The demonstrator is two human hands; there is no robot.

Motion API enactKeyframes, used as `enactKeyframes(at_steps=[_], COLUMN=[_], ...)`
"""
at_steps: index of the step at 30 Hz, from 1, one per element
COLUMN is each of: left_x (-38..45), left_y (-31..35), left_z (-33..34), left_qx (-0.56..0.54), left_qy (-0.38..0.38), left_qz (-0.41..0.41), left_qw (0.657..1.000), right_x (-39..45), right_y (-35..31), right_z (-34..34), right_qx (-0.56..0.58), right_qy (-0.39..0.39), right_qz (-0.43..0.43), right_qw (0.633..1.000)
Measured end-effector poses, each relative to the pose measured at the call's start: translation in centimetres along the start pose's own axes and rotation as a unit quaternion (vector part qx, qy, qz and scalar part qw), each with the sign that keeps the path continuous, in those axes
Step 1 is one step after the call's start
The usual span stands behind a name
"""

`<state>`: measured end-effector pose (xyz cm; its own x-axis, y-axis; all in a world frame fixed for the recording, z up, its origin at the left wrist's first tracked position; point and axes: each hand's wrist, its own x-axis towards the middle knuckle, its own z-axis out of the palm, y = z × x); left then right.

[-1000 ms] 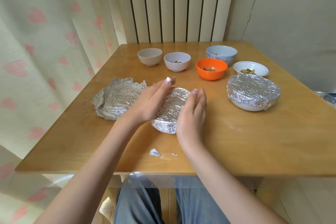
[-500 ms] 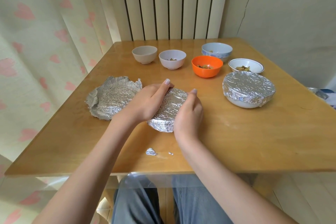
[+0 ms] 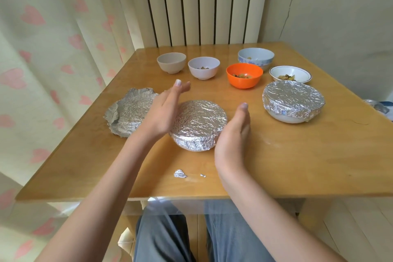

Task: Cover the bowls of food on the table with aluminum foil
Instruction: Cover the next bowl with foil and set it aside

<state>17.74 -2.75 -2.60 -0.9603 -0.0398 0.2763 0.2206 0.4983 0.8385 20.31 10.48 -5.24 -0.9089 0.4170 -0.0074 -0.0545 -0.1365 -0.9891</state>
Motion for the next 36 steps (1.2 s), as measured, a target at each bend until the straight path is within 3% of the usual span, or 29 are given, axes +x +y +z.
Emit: enactKeyframes(at_steps=[4, 10, 14, 17, 19, 28, 33, 36], left_x=[0.7, 0.7, 0.1, -1.2, -1.8, -1.3, -1.8, -1.7], left_y=[-0.6, -1.0, -0.9, 0.0, 0.9, 1.2, 1.1, 0.2], left_z=[0.8, 1.3, 2.2, 3.3, 3.7, 3.7, 1.8, -0.1], left_qx=[-0.094, -0.152, -0.141, -0.083, -0.06, 0.009, -0.014, -0.023], left_qy=[-0.066, -0.019, 0.069, 0.169, 0.187, 0.159, 0.11, 0.13], left_qz=[-0.044, -0.103, -0.126, -0.126, -0.115, -0.105, -0.126, -0.08], left_qw=[0.992, 0.983, 0.98, 0.974, 0.974, 0.982, 0.986, 0.988], right_x=[-1.1, -0.4, 1.2, 3.3, 4.1, 4.4, 6.3, 7.6], right_y=[0.8, 1.0, 0.5, 0.0, 0.0, 0.4, 0.1, -0.6], right_z=[1.9, 2.9, 2.3, 1.6, 1.4, 1.2, -0.6, -2.1], right_qx=[0.015, 0.099, 0.113, 0.068, 0.027, -0.036, -0.074, -0.083], right_qy=[-0.002, 0.043, -0.013, -0.104, -0.138, -0.163, -0.251, -0.191], right_qz=[-0.006, 0.002, 0.068, 0.094, 0.085, 0.062, 0.057, 0.02], right_qw=[1.0, 0.994, 0.991, 0.988, 0.986, 0.984, 0.963, 0.978])
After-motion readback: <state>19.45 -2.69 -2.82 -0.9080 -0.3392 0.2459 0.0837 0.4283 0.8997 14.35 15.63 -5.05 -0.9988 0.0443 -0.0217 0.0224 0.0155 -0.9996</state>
